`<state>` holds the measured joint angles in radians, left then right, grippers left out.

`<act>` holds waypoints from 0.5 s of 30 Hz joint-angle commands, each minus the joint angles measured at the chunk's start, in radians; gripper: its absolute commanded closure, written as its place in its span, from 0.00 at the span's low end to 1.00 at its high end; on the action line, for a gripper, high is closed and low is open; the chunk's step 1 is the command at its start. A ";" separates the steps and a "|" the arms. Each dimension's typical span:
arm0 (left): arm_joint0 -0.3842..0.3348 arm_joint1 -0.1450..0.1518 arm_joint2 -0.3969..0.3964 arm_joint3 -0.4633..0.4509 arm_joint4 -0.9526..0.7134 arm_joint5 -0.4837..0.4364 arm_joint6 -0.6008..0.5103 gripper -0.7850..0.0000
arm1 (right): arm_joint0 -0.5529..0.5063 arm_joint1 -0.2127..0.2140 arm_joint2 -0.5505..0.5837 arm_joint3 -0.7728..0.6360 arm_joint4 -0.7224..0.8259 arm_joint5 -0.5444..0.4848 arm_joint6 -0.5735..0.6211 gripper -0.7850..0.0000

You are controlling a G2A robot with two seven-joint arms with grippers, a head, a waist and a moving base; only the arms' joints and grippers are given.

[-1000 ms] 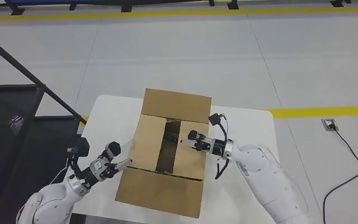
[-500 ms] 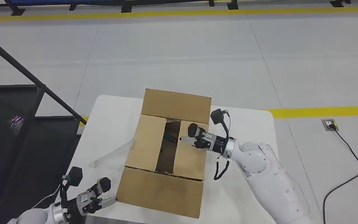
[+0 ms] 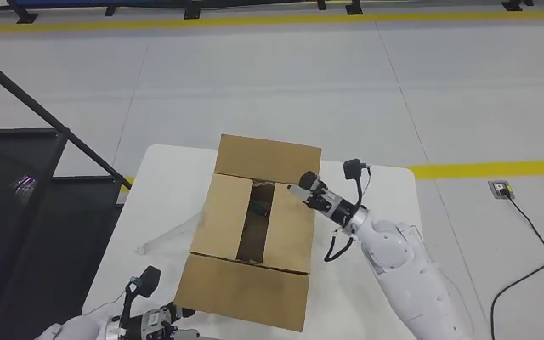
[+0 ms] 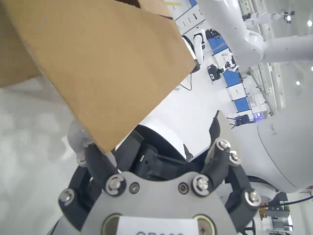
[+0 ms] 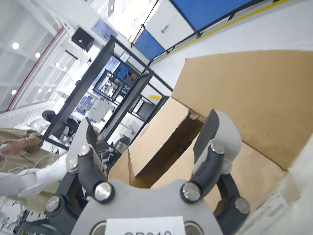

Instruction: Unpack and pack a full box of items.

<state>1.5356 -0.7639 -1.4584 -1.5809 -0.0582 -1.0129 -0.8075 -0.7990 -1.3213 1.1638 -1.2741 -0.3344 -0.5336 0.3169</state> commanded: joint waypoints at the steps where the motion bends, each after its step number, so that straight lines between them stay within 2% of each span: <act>1: 0.000 0.024 0.009 -0.012 -0.048 0.001 -0.001 0.00 | -0.005 -0.004 -0.003 -0.011 -0.049 0.055 -0.079 0.00; 8: -0.002 0.102 0.035 -0.065 -0.239 0.001 -0.001 0.00 | 0.043 -0.015 0.008 0.067 -0.067 0.154 -0.180 0.00; 12: -0.019 0.130 0.044 -0.068 -0.383 0.001 0.000 0.00 | 0.102 -0.022 0.010 0.183 -0.014 0.149 -0.150 0.00; 15: -0.046 0.144 0.063 -0.072 -0.453 0.001 -0.001 0.00 | 0.153 -0.032 -0.002 0.281 0.081 0.107 -0.078 0.00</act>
<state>1.4982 -0.6233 -1.4005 -1.6503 -0.4997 -1.0123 -0.8080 -0.6591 -1.3512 1.1650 -1.0212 -0.2904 -0.4113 0.2135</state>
